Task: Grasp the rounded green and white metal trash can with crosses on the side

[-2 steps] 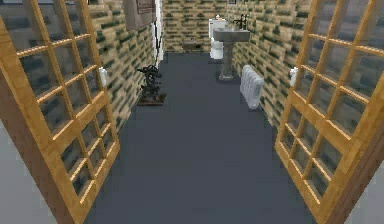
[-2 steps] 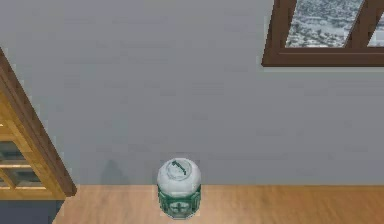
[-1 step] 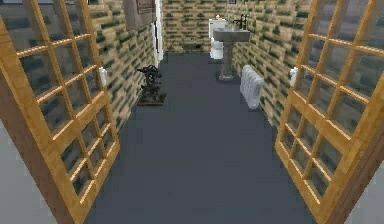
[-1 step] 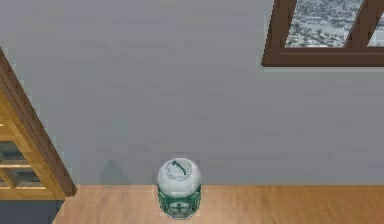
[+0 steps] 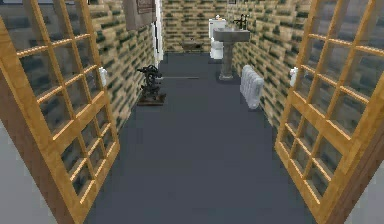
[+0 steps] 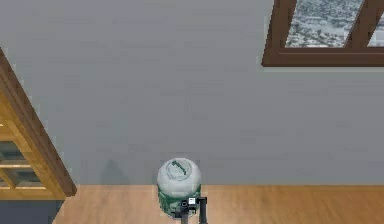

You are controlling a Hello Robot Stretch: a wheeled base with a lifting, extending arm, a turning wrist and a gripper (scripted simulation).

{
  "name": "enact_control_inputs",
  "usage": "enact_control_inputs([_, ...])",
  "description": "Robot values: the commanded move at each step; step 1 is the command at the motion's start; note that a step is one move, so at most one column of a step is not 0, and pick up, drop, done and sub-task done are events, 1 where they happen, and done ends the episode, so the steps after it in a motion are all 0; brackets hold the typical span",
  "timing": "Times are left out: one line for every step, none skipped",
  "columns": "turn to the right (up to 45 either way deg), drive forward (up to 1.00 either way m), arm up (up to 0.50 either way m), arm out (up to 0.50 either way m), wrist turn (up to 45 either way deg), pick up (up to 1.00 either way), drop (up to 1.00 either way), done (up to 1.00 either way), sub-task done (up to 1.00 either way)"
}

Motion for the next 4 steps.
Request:
enact_control_inputs([0.0,0.0,0.0,0.0,45.0,0.0,0.0,0.0,0.0])
enact_control_inputs([0.0,0.0,0.0,0.0,45.0,0.0,0.0,0.0,0.0])
enact_control_inputs([0.0,0.0,0.0,0.0,45.0,0.0,0.0,0.0,0.0])
enact_control_inputs([0.0,0.0,0.0,0.0,39.0,0.0,0.0,0.0,0.0])
